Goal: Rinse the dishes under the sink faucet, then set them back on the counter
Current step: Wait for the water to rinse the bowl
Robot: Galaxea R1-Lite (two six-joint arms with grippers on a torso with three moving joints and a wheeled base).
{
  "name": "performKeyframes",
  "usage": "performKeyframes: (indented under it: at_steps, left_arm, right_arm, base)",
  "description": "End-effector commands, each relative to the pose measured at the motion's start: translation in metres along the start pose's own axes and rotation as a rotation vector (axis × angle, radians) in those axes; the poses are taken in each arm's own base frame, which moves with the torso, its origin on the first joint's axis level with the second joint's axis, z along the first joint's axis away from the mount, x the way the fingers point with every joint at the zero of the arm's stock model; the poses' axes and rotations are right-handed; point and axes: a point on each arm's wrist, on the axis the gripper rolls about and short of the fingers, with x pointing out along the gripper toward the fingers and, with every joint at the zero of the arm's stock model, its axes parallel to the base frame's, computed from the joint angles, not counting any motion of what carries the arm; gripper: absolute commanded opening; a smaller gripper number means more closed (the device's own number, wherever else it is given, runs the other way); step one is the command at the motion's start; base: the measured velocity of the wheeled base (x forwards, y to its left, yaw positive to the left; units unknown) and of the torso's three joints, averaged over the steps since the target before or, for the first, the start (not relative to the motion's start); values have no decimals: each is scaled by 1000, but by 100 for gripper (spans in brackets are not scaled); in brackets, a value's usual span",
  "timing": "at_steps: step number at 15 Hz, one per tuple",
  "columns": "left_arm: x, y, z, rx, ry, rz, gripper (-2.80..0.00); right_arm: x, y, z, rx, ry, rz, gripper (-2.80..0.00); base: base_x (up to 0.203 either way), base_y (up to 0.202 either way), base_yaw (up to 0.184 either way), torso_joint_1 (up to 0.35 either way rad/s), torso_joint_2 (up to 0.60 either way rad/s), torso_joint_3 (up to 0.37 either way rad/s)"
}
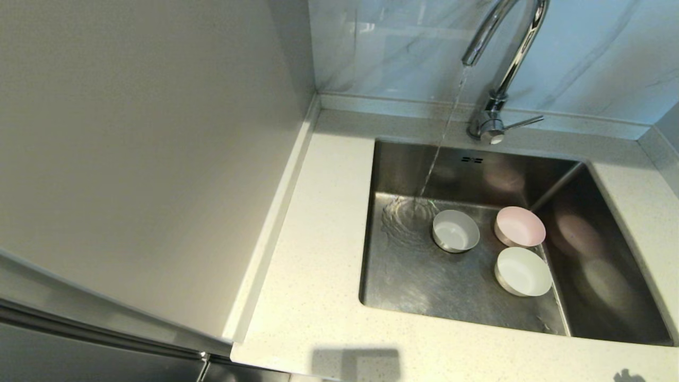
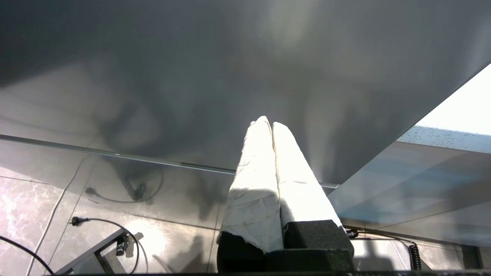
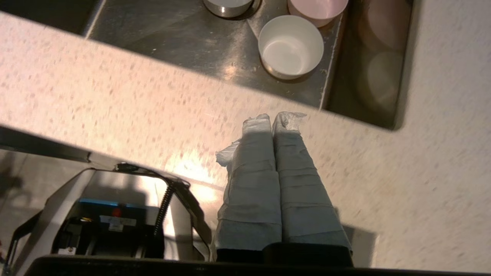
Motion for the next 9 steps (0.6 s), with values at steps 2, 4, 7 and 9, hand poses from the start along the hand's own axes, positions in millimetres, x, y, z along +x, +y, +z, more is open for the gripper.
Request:
performKeyframes:
  at_steps: [2, 4, 7, 9]
  left_arm:
    - [0, 0, 0, -1, -4, 1, -280]
    - [0, 0, 0, -1, -4, 1, -280]
    - [0, 0, 0, -1, -4, 0, -280]
    - [0, 0, 0, -1, -4, 0, -280]
  right_arm:
    - [-15, 4, -44, 43, -124, 6, -280]
    - [-18, 5, -52, 55, -162, -6, -280]
    - [-24, 6, -59, 60, -237, -18, -280]
    - [-24, 6, -59, 64, -235, -19, -280]
  base:
    - [0, 0, 0, 0, 0, 0]
    - [0, 0, 0, 0, 0, 0]
    - [0, 0, 0, 0, 0, 0]
    - [0, 0, 0, 0, 0, 0]
